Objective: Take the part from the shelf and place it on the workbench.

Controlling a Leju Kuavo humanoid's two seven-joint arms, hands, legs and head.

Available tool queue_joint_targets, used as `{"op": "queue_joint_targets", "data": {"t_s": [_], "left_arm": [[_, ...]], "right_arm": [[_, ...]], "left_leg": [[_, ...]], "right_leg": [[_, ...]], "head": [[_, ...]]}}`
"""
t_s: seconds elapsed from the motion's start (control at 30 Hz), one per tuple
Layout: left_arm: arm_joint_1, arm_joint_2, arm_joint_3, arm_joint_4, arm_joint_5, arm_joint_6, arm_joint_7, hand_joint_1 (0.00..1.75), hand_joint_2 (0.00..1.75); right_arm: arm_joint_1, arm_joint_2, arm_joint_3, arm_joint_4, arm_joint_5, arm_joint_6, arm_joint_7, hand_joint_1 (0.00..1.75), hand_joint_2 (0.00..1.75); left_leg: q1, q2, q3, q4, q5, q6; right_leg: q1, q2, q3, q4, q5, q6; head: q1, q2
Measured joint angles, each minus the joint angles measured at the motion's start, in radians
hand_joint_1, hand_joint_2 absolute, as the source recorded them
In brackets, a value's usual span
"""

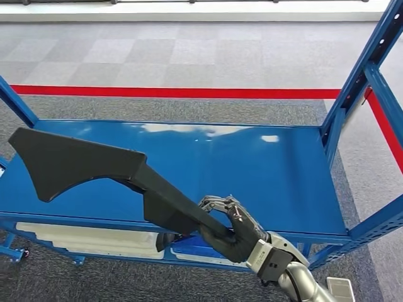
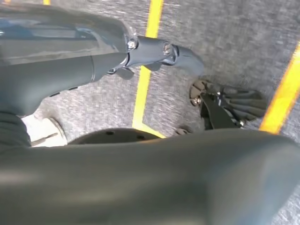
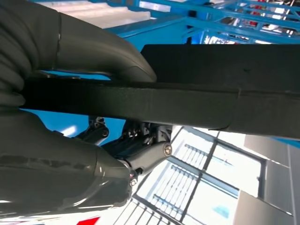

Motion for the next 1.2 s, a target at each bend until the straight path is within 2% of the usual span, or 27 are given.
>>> {"op": "queue_joint_targets", "data": {"t_s": [0.07,0.1,0.13,0.17,0.2,0.27,0.3,0.33,0.43,0.47,0.5,0.57,0.6,0.63,0.67,0.7,0.77,0.8,0.83,0.93,0.97,1.0,1.03,1.1,1.13,1.17,1.2], "left_arm": [[0.000,0.002,0.004,0.000,-0.001,0.004,0.000,0.00,1.75],[0.000,0.003,0.005,0.000,-0.002,0.005,0.000,0.00,1.75],[0.000,0.004,0.005,0.000,-0.004,0.006,0.000,0.00,1.75],[0.001,0.005,0.005,0.000,-0.006,0.006,0.000,0.00,1.75],[0.000,0.006,0.005,0.000,-0.009,0.006,0.000,0.00,1.75],[-0.001,0.012,0.005,0.000,-0.016,0.005,0.000,0.00,1.75],[-0.001,0.015,0.005,0.000,-0.018,0.004,-0.001,0.00,1.75],[-0.002,0.018,0.005,0.000,-0.020,0.004,-0.001,0.00,1.75],[-0.003,0.024,0.005,0.000,-0.022,0.000,-0.005,0.00,1.75],[-0.005,0.025,0.005,0.000,-0.022,-0.002,-0.008,0.00,1.75],[-0.006,0.026,0.005,0.000,-0.022,-0.004,-0.009,0.00,1.75],[-0.008,0.026,0.005,0.000,-0.022,-0.009,-0.011,0.00,1.75],[-0.008,0.026,0.005,0.000,-0.022,-0.012,-0.011,0.00,1.75],[-0.008,0.026,0.005,0.000,-0.022,-0.014,-0.012,0.00,1.75],[-0.009,0.026,0.005,0.000,-0.022,-0.015,-0.012,0.00,1.75],[-0.009,0.026,0.005,0.000,-0.022,-0.015,-0.013,0.00,1.75],[-0.011,0.026,0.005,0.000,-0.022,-0.016,-0.014,0.00,1.75],[-0.011,0.026,0.005,0.000,-0.023,-0.016,-0.015,0.00,1.75],[-0.011,0.027,0.004,0.000,-0.026,-0.017,-0.016,0.00,1.75],[-0.008,0.027,0.003,0.000,-0.039,-0.022,-0.019,0.00,1.75],[-0.007,0.028,0.002,0.000,-0.043,-0.024,-0.018,0.00,1.75],[-0.007,0.028,0.000,0.000,-0.047,-0.025,-0.016,0.00,1.75],[-0.008,0.029,-0.002,0.000,-0.051,-0.026,-0.013,0.00,1.75],[-0.008,0.030,-0.010,0.000,-0.060,-0.026,-0.006,0.00,1.75],[-0.008,0.031,-0.013,0.001,-0.064,-0.026,-0.003,0.00,1.75],[-0.009,0.031,-0.016,0.001,-0.068,-0.027,0.000,0.00,1.75],[-0.009,0.031,-0.019,0.001,-0.071,-0.027,0.003,0.00,1.75]], "right_arm": [[0.002,0.001,0.000,0.002,-0.002,0.000,-0.003,1.75,1.75],[0.003,0.001,0.000,0.003,-0.004,0.000,-0.005,1.75,1.75],[0.004,0.002,0.000,0.005,-0.007,0.000,-0.007,1.75,1.75],[0.005,0.002,0.000,0.007,-0.012,0.000,-0.011,1.75,1.75],[0.005,0.002,0.000,0.007,-0.017,0.000,-0.015,1.75,1.75],[0.006,0.002,0.000,0.006,-0.030,0.002,-0.026,1.75,1.75],[0.006,0.002,0.000,0.005,-0.037,0.004,-0.032,1.75,1.75],[0.007,0.002,0.000,0.003,-0.044,0.006,-0.037,1.75,1.75],[0.007,0.004,-0.001,-0.010,-0.053,0.009,-0.050,1.75,1.75],[0.007,0.004,-0.002,-0.016,-0.053,0.009,-0.052,1.75,1.75],[0.007,0.004,-0.004,-0.022,-0.053,0.009,-0.053,1.75,1.75],[0.008,0.003,-0.006,-0.027,-0.054,0.010,-0.054,1.75,1.75],[0.009,0.003,-0.007,-0.028,-0.053,0.010,-0.054,1.75,1.75],[0.011,0.002,-0.007,-0.029,-0.053,0.010,-0.054,1.75,1.75],[0.013,0.002,-0.008,-0.030,-0.053,0.010,-0.054,1.75,1.75],[0.014,0.001,-0.009,-0.031,-0.053,0.010,-0.054,1.75,1.75],[0.015,0.000,-0.011,-0.035,-0.053,0.011,-0.055,1.75,1.75],[0.016,-0.001,-0.012,-0.038,-0.053,0.011,-0.055,1.75,1.75],[0.018,-0.001,-0.014,-0.040,-0.054,0.012,-0.056,1.75,1.75],[0.028,-0.004,-0.016,-0.043,-0.057,0.019,-0.059,1.75,1.75],[0.031,-0.005,-0.017,-0.043,-0.059,0.023,-0.060,1.75,1.75],[0.036,-0.005,-0.018,-0.044,-0.062,0.027,-0.061,1.75,1.75],[0.040,-0.006,-0.019,-0.044,-0.065,0.031,-0.062,1.75,1.75],[0.051,-0.007,-0.023,-0.046,-0.067,0.039,-0.062,1.75,1.75],[0.056,-0.008,-0.024,-0.046,-0.066,0.042,-0.062,1.75,1.75],[0.062,-0.009,-0.025,-0.046,-0.065,0.044,-0.062,1.75,1.75],[0.067,-0.010,-0.026,-0.048,-0.063,0.046,-0.062,1.75,1.75]], "left_leg": [[0.000,0.000,-0.036,0.118,-0.082,-0.007],[0.000,0.000,-0.049,0.173,-0.110,-0.007],[-0.001,0.000,-0.050,0.203,-0.121,-0.005],[-0.004,0.000,-0.032,0.195,-0.114,0.001],[-0.008,0.000,0.004,0.148,-0.091,0.013],[-0.025,-0.002,0.097,0.005,-0.047,0.048],[-0.035,-0.002,0.130,-0.051,-0.034,0.061],[-0.042,-0.003,0.146,-0.082,-0.029,0.069],[-0.048,0.000,0.146,-0.107,-0.008,0.074],[-0.045,0.003,0.143,-0.117,0.004,0.076],[-0.040,0.005,0.137,-0.127,0.017,0.077],[-0.034,0.009,0.116,-0.131,0.036,0.077],[-0.032,0.011,0.104,-0.129,0.043,0.075],[-0.029,0.013,0.092,-0.125,0.050,0.072],[-0.026,0.015,0.078,-0.120,0.056,0.068],[-0.022,0.016,0.065,-0.112,0.060,0.064],[-0.015,0.017,0.036,-0.088,0.065,0.054],[-0.014,0.016,0.024,-0.075,0.067,0.049],[-0.014,0.016,0.014,-0.065,0.070,0.043],[-0.013,0.014,0.002,-0.057,0.083,0.027],[-0.011,0.014,-0.003,-0.051,0.072,0.022],[-0.010,0.013,-0.010,-0.032,0.045,0.016],[-0.007,0.013,-0.021,0.006,0.002,0.010],[-0.004,0.013,-0.044,0.123,-0.088,0.000],[-0.003,0.013,-0.047,0.174,-0.110,-0.002],[-0.002,0.013,-0.038,0.197,-0.110,-0.001],[-0.003,0.013,-0.012,0.184,-0.092,0.002]], "right_leg": [[0.004,-0.006,-0.016,0.000,0.011,-0.011],[0.007,-0.009,-0.024,0.000,0.016,-0.014],[0.011,-0.011,-0.031,0.001,0.021,-0.017],[0.016,-0.013,-0.037,0.001,0.027,-0.019],[0.021,-0.013,-0.042,0.001,0.032,-0.020],[0.027,-0.013,-0.050,0.001,0.042,-0.020],[0.027,-0.014,-0.053,0.001,0.047,-0.017],[0.024,-0.014,-0.055,0.000,0.052,-0.012],[0.017,-0.013,-0.063,-0.002,0.063,0.005],[0.018,-0.010,-0.067,0.005,0.050,0.008],[0.019,-0.007,-0.074,0.026,0.023,0.011],[0.019,-0.004,-0.099,0.121,-0.064,0.017],[0.018,-0.004,-0.111,0.179,-0.097,0.021],[0.016,-0.004,-0.116,0.222,-0.111,0.026],[0.015,-0.004,-0.106,0.234,-0.103,0.032],[0.013,-0.004,-0.078,0.209,-0.079,0.039],[0.007,-0.005,0.010,0.083,-0.035,0.052],[0.006,-0.004,0.044,0.025,-0.027,0.052],[0.007,-0.003,0.063,-0.011,-0.029,0.050],[0.010,-0.003,0.054,-0.025,-0.026,0.025],[0.009,-0.005,0.046,-0.025,-0.018,0.012],[0.007,-0.007,0.036,-0.026,-0.009,0.002],[0.007,-0.008,0.024,-0.026,0.000,-0.006],[0.008,-0.011,0.000,-0.025,0.019,-0.012],[0.009,-0.012,-0.012,-0.025,0.028,-0.012],[0.010,-0.014,-0.024,-0.024,0.037,-0.011],[0.012,-0.015,-0.035,-0.024,0.046,-0.010]], "head": [[0.000,0.000],[0.000,0.000],[0.000,0.000],[0.000,0.000],[0.000,0.000],[0.000,0.000],[0.000,0.000],[0.001,0.000],[0.000,0.000],[0.000,0.000],[0.001,0.000],[0.001,0.000],[0.001,0.000],[0.001,0.000],[0.001,0.000],[0.001,0.000],[0.002,0.000],[0.001,0.000],[0.001,0.000],[0.000,0.000],[0.000,0.000],[-0.001,0.000],[-0.002,0.000],[-0.003,0.000],[-0.003,0.000],[-0.003,0.000],[-0.003,0.000]]}}
